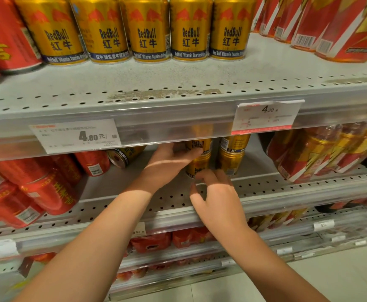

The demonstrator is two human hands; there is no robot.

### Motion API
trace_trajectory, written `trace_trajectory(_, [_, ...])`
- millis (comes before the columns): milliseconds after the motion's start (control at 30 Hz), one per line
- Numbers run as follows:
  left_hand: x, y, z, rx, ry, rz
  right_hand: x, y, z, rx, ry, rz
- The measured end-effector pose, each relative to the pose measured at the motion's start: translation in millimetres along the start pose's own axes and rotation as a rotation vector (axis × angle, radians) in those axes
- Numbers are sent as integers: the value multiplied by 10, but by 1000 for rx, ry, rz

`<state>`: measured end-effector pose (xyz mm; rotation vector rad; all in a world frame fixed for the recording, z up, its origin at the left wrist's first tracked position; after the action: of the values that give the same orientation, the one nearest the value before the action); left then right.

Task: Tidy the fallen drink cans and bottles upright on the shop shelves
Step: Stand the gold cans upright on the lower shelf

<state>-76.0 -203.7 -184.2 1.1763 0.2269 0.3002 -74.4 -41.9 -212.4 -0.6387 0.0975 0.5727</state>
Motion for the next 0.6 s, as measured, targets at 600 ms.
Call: trace_trajectory(600, [131, -498, 770, -1075, 271, -3, -56, -319, -460, -16, -150, 52])
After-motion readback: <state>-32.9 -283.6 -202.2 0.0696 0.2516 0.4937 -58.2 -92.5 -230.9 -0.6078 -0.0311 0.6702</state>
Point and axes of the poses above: each hand's wrist, its own x-axis away from the middle knuckle, its own z-axis out of the back of the hand, y = z × x, the point moved 3 cm from there along -x, towards the middle knuckle
